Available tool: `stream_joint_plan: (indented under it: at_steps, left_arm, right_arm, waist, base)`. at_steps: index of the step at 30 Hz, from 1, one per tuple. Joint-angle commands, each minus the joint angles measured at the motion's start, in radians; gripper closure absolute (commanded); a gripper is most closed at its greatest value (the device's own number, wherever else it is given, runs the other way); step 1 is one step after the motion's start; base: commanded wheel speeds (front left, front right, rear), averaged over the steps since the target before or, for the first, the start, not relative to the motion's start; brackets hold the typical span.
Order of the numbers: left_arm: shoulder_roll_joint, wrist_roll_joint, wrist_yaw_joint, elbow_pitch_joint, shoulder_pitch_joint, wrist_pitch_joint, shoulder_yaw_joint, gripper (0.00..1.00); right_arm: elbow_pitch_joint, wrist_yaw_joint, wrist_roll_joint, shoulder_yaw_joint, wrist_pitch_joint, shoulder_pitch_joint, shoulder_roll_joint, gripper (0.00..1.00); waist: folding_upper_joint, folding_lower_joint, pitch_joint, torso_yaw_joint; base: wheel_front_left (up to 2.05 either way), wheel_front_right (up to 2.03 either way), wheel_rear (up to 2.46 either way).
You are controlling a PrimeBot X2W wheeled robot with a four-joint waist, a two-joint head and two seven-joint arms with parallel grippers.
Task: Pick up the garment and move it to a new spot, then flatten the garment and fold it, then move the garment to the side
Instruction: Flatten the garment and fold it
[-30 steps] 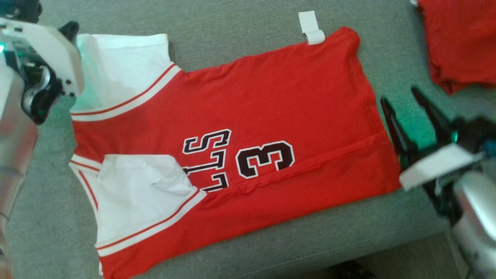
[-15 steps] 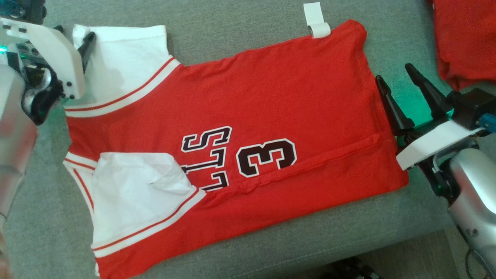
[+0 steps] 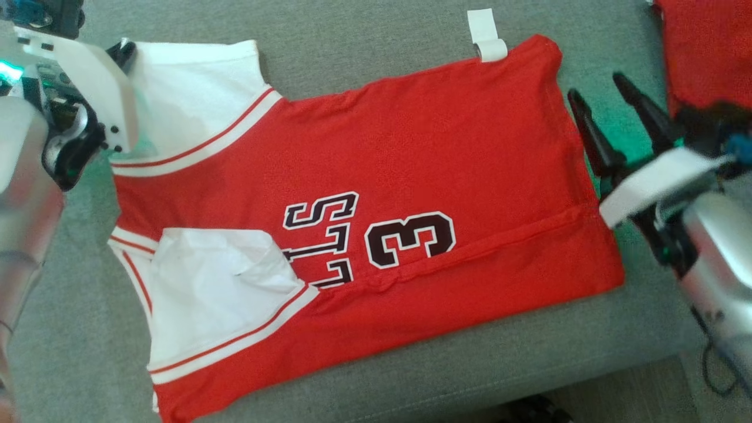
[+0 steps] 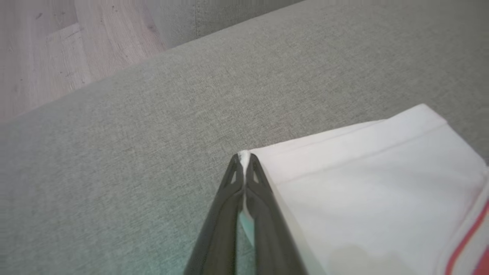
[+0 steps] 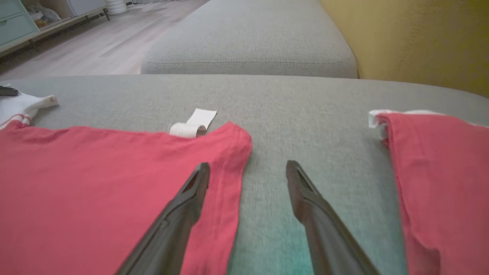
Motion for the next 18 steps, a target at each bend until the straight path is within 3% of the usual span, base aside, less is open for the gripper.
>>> stream_joint_plan:
  at_steps: [1, 7, 13, 16, 18]
  left_arm:
    - [0.047, -0.012, 0.002, -0.029, -0.041, -0.011, 0.027, 1.0]
    - [0.036, -0.024, 0.002, -0.051, -0.063, -0.021, -0.006, 1.0]
    - [0.03, -0.039, 0.002, -0.061, -0.093, -0.037, -0.034, 1.0]
    - [0.026, -0.05, 0.002, -0.064, -0.102, -0.053, -0.046, 1.0]
    - [0.023, -0.068, 0.002, -0.071, -0.101, -0.075, -0.05, 1.0]
  right_arm:
    - [-0.003, 0.007, 0.017, 0.012, 0.021, -0.022, -0.011, 0.0]
    - [0.113, 0.007, 0.095, 0.06, 0.132, -0.154, 0.028, 0.0]
    - [0.221, 0.007, 0.137, 0.123, 0.168, -0.239, 0.032, 0.0]
    - [0.259, 0.007, 0.151, 0.159, 0.163, -0.262, 0.032, 1.0]
    - [0.272, 0.007, 0.159, 0.184, 0.141, -0.273, 0.027, 1.0]
  waist:
    - [0.0, 0.0, -0.004, 0.006]
    - [0.0, 0.0, 0.005, 0.036]
    - [0.0, 0.0, 0.021, 0.061]
    - [0.0, 0.0, 0.024, 0.071]
    - [0.0, 0.0, 0.02, 0.077]
  base:
    - [0.0, 0.0, 0.0]
    - [0.0, 0.0, 0.0]
    - [0.0, 0.0, 0.0]
    - [0.0, 0.0, 0.0]
    - [0.0, 0.0, 0.0]
